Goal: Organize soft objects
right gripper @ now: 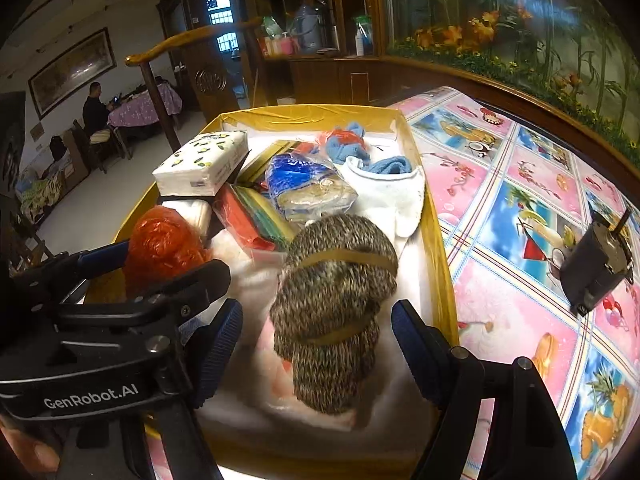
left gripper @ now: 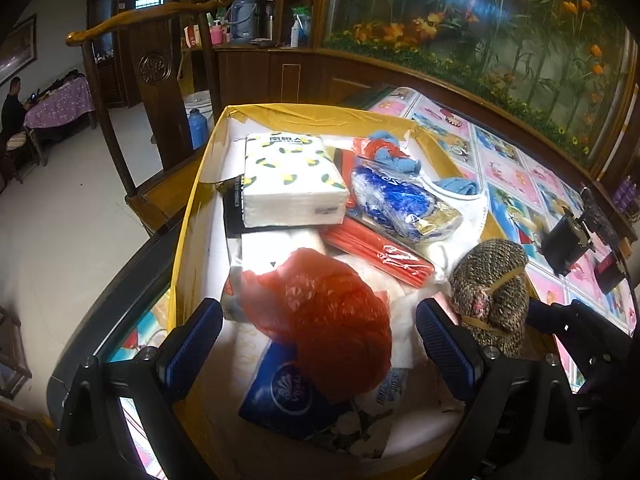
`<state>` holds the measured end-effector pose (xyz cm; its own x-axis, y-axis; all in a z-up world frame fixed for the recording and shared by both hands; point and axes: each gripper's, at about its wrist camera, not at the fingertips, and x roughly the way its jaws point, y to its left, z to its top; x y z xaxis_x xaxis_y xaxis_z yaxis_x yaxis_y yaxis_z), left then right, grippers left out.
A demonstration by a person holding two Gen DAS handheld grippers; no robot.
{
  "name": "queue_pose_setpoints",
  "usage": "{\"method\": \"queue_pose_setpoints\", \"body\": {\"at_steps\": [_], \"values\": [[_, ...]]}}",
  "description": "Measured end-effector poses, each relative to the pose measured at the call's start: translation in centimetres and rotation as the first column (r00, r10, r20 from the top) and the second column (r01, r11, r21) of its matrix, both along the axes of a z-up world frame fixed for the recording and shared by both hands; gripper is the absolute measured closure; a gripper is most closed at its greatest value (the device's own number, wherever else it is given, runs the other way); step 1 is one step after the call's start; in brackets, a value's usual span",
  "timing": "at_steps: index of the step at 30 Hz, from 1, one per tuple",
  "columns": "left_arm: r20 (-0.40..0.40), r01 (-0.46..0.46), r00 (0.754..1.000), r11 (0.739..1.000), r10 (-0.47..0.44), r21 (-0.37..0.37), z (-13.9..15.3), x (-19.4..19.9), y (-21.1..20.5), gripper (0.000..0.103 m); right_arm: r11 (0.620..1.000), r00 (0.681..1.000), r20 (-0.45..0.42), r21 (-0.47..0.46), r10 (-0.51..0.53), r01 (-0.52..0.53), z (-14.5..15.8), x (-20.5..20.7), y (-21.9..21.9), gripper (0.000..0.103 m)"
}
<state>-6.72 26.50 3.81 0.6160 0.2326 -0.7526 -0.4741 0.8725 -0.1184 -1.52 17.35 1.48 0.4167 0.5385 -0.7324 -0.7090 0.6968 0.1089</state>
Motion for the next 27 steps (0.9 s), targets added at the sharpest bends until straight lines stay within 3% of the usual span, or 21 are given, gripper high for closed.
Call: {"method": "queue_pose_setpoints", "body": {"at_steps": [5, 12, 19, 27], "values": [[-0.049, 0.048, 0.997, 0.997, -0.051, -0.062, 0.4, 1.6, 0.8, 0.006, 1.000, 1.000, -0.026, 0.018, -0.011, 0.012, 0.3, 1.0, -0.1, 0.023], [-0.112, 0.089, 0.989, 0.995, -0.094, -0.049, 0.0, 4.1, 1.1, 0.006, 1.000, 0.998, -0.055, 0.022, 0.001, 0.000, 0.7, 1.6, -0.2, 0.024], [-0.049, 0.072, 0.996, 0.993, -0.077, -0.095, 0.1, 2.4, 1.4, 0.005, 0.999, 0.999, -0.033, 0.048, 0.006, -0.004, 1.8, 0.2, -1.6, 0.021], [0.015, 0.054, 0.998, 0.998, -0.053, -0.036, 1.9, -0.7, 1.2, 0.005, 0.995, 1.000, 0.007, 0.097, -0.005, 0.004, 3.4, -1.7, -3.7, 0.021]]}}
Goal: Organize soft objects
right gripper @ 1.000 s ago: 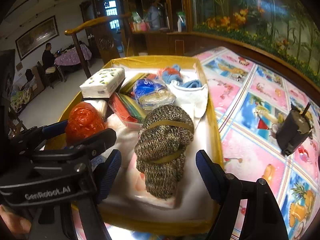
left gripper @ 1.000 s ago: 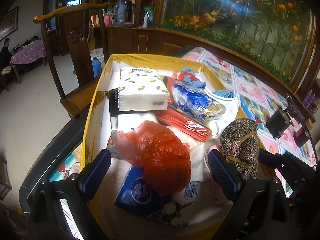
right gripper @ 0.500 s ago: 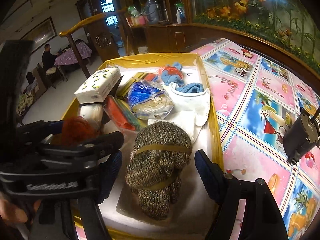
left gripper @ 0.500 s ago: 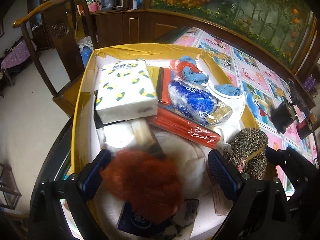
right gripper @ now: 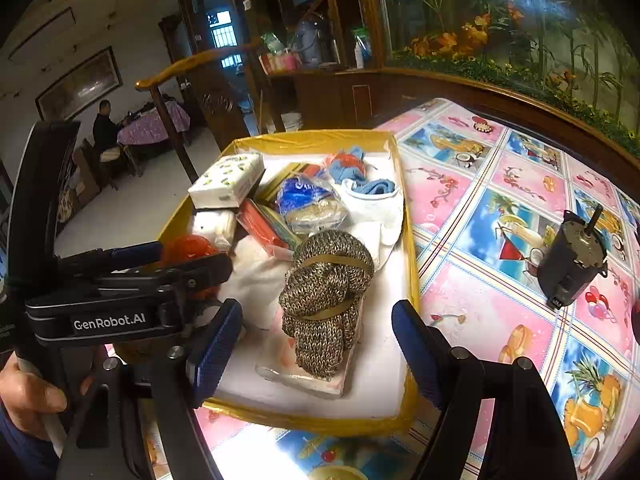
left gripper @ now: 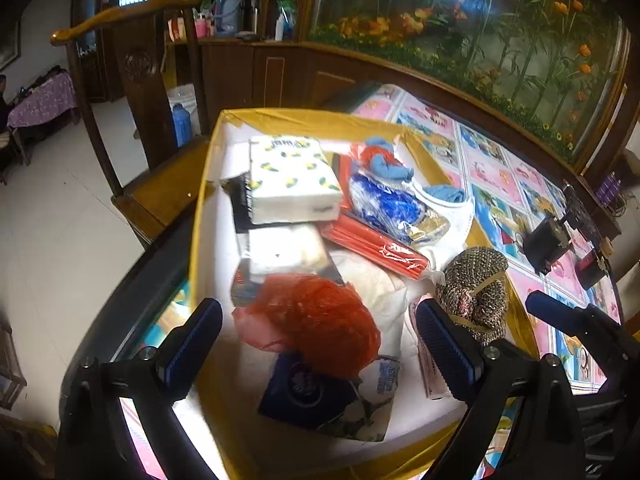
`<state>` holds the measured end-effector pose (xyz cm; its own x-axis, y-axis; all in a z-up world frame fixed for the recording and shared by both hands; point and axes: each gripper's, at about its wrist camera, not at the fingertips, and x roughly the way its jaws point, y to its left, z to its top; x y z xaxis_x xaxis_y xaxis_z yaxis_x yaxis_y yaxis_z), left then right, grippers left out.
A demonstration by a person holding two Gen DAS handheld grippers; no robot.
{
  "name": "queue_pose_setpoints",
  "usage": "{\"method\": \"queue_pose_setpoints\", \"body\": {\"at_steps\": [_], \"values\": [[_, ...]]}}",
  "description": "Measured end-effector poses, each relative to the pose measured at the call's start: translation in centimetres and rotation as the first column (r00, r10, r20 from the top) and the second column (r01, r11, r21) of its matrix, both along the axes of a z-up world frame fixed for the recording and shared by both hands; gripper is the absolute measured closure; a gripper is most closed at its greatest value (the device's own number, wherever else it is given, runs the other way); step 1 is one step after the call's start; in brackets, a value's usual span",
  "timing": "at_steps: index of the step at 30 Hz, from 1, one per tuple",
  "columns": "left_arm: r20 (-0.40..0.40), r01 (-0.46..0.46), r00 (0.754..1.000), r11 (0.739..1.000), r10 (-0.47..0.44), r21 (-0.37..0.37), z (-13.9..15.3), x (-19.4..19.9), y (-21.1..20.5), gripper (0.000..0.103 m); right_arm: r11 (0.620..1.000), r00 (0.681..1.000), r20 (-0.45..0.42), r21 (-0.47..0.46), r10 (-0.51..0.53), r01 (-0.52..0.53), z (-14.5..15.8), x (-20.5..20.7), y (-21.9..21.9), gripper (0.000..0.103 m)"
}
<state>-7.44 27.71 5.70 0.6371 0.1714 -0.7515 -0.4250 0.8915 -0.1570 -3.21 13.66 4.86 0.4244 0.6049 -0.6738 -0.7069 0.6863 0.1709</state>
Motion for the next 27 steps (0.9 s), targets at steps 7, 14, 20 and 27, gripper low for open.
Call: {"method": "queue_pose_setpoints", "body": {"at_steps": [7, 14, 20, 27], "values": [[0.081, -0.028, 0.996, 0.998, 0.023, 0.055, 0.7, -2.0, -1.1, 0.005, 0.999, 0.999, -0.008, 0.030, -0.035, 0.035, 0.0, -0.3, -1.1, 0.021], [0.159, -0.027, 0.987, 0.997, 0.015, 0.076, 1.1, -4.4, -2.7, 0.005, 0.998, 0.999, 0.017, 0.054, -0.035, 0.034, -0.1, -1.9, -2.2, 0.017], [0.127, -0.013, 0.992, 0.999, 0.008, 0.039, 0.4, -4.2, -2.6, 0.004, 0.998, 0.999, 0.020, 0.052, -0.044, 0.043, -0.4, -2.4, -2.7, 0.015], [0.144, -0.005, 0.990, 0.995, -0.009, 0.098, -0.2, -5.8, -4.1, 0.004, 0.996, 0.997, 0.033, 0.054, -0.074, 0.072, -1.1, -3.2, -4.4, 0.015]]}}
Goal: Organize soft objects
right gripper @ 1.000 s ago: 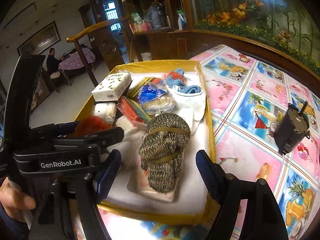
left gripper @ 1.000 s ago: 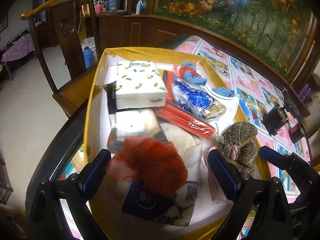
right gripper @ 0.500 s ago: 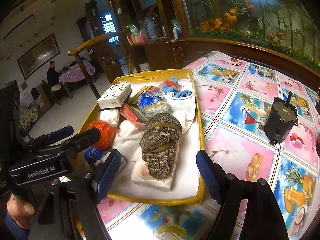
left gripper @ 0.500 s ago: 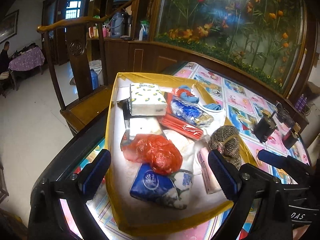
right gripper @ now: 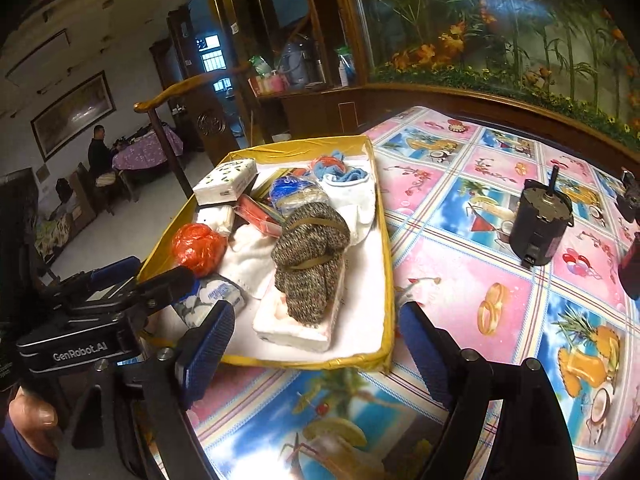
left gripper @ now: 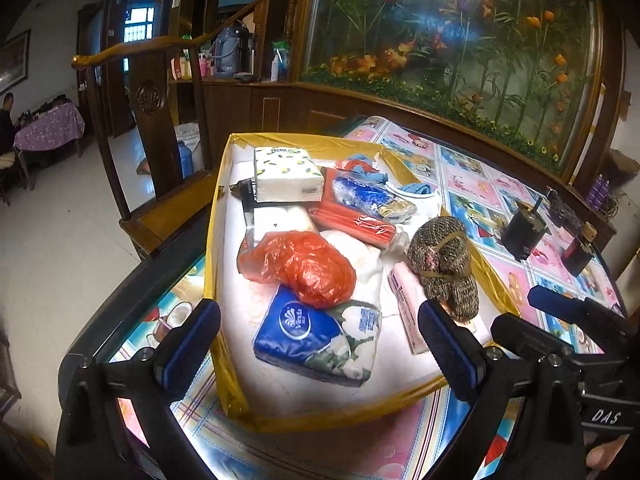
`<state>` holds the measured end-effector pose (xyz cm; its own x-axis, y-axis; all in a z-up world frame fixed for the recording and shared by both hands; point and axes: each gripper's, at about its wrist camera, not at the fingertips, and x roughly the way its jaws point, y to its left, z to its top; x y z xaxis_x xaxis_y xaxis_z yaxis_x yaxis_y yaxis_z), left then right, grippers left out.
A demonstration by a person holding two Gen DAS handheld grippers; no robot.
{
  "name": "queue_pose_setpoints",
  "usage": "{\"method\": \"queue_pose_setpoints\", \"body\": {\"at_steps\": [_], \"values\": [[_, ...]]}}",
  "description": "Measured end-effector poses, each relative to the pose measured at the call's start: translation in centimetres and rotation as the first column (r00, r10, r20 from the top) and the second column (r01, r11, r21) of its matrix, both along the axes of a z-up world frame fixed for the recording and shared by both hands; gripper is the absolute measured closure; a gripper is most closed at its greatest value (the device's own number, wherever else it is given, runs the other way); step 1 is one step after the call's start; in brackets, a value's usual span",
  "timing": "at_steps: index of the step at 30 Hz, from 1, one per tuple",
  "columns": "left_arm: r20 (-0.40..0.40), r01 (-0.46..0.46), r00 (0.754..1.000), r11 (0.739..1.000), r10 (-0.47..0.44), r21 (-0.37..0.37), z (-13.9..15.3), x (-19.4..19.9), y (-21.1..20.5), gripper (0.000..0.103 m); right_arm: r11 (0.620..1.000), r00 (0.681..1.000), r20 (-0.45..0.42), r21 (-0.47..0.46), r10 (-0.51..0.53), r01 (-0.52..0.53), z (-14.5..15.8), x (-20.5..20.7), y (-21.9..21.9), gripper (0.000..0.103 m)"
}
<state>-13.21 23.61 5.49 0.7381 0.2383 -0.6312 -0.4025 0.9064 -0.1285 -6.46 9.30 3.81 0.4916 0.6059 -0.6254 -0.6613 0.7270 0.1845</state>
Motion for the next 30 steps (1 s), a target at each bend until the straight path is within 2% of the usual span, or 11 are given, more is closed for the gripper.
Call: {"method": "queue_pose_setpoints", "body": {"at_steps": [6, 8, 10, 12, 18, 20, 23, 30], "values": [[0.029, -0.037, 0.999, 0.990, 0.033, 0.133, 1.0, -1.6, -2.0, 0.000, 1.000, 0.999, 0.046, 0.011, -0.017, 0.016, 0.1, -1.4, -1.6, 0.015], [0.012, -0.052, 0.999, 0.986, 0.051, 0.156, 1.1, -1.7, -2.4, 0.000, 1.000, 0.997, 0.077, 0.013, -0.026, 0.025, 0.3, -2.0, -2.1, 0.015], [-0.047, -0.068, 0.996, 0.980, 0.078, 0.188, 1.0, -1.6, -2.5, 0.000, 0.999, 0.995, 0.094, 0.022, -0.027, 0.025, 0.4, -2.5, -2.5, 0.014], [-0.110, -0.046, 0.991, 0.970, 0.074, 0.238, 0.8, -1.4, -2.5, 0.000, 0.999, 0.993, 0.110, 0.027, -0.031, 0.028, 0.5, -3.0, -2.9, 0.012], [-0.087, -0.099, 0.987, 0.937, 0.135, 0.335, 1.1, -3.0, -2.5, 0.000, 1.000, 0.983, 0.181, 0.013, -0.017, 0.015, 1.0, -4.7, -2.8, 0.010], [-0.098, -0.087, 0.987, 0.939, 0.126, 0.333, 1.1, -3.0, -2.4, 0.000, 1.000, 0.978, 0.207, 0.005, -0.007, 0.006, 1.2, -5.2, -2.7, 0.009], [-0.106, -0.056, 0.990, 0.959, 0.089, 0.276, 0.9, -3.1, -2.1, 0.000, 1.000, 0.974, 0.226, 0.008, -0.004, 0.002, 1.3, -5.6, -2.7, 0.007], [-0.094, -0.062, 0.992, 0.974, 0.084, 0.217, 0.9, -3.0, -0.9, 0.000, 1.000, 0.978, 0.207, 0.010, -0.006, 0.004, 1.2, -5.4, -2.7, 0.006]]}}
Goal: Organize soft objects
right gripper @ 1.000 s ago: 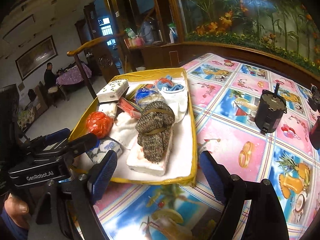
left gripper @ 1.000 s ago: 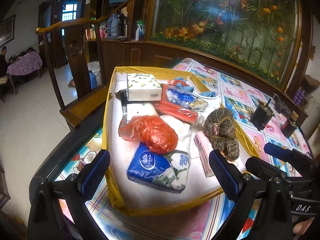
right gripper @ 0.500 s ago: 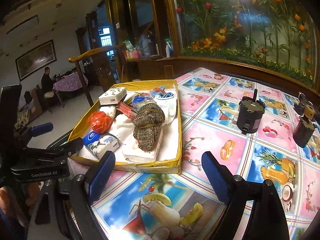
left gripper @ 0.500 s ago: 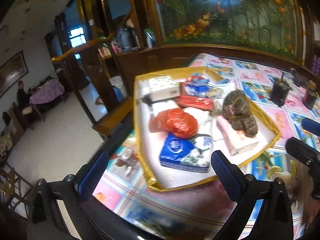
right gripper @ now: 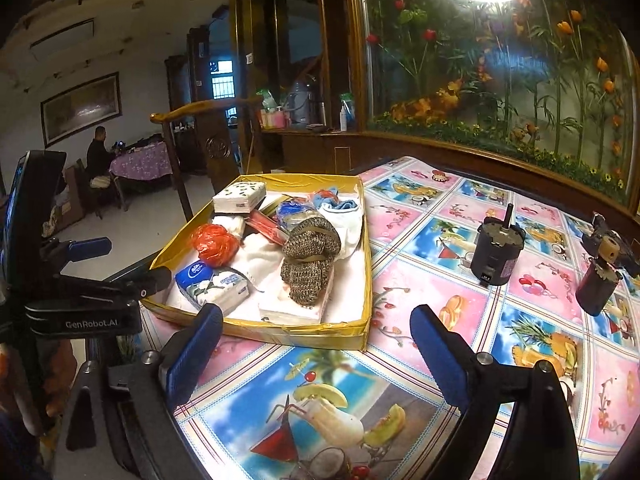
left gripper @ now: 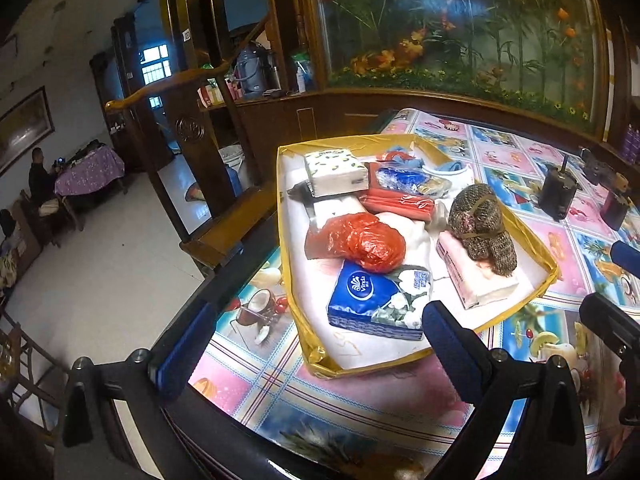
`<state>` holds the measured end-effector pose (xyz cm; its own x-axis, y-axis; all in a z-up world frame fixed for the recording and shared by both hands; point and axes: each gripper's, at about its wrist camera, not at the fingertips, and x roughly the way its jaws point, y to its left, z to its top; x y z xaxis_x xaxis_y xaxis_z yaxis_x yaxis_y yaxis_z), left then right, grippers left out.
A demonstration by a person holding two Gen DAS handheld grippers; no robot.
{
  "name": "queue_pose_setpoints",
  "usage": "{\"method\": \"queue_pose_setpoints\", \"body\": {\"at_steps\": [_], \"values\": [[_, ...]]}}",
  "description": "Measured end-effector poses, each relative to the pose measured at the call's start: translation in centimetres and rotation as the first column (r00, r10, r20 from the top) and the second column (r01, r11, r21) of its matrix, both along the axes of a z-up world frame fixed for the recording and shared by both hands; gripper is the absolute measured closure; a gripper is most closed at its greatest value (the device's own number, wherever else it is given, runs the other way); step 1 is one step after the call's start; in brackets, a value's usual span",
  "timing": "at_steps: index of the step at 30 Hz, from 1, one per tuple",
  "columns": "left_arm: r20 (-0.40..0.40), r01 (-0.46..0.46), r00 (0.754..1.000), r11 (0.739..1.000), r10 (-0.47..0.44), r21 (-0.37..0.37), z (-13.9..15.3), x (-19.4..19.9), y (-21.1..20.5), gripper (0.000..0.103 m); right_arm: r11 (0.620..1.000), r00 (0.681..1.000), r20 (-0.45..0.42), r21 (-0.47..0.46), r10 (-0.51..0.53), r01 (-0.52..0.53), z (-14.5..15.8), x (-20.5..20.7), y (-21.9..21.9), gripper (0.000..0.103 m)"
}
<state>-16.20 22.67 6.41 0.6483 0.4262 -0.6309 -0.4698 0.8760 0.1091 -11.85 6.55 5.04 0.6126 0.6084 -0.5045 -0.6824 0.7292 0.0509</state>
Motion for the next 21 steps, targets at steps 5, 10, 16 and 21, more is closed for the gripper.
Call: {"method": "queue_pose_setpoints", "body": {"at_steps": [5, 10, 16, 21], "values": [[0.003, -0.014, 1.000, 1.000, 0.014, 0.023, 0.0, 0.3, 0.3, 0.000, 1.000, 1.000, -0.004, 0.001, 0.007, -0.007, -0.1, 0.0, 0.1, 0.006], [-0.005, -0.037, 0.999, 0.997, 0.038, 0.063, -0.3, 0.7, 0.3, 0.000, 1.000, 1.000, -0.012, 0.001, 0.012, -0.012, -0.2, 0.0, 0.2, 0.006], [-0.012, -0.015, 1.000, 0.997, 0.016, 0.081, -0.4, 1.0, -0.3, 0.000, 1.000, 1.000, -0.024, -0.003, 0.016, -0.016, -0.4, 0.1, 0.3, 0.006], [-0.015, -0.008, 1.000, 0.997, 0.009, 0.081, -0.6, 1.2, -0.5, 0.000, 1.000, 1.000, -0.026, -0.004, 0.015, -0.015, -0.4, 0.2, 0.3, 0.006]]}}
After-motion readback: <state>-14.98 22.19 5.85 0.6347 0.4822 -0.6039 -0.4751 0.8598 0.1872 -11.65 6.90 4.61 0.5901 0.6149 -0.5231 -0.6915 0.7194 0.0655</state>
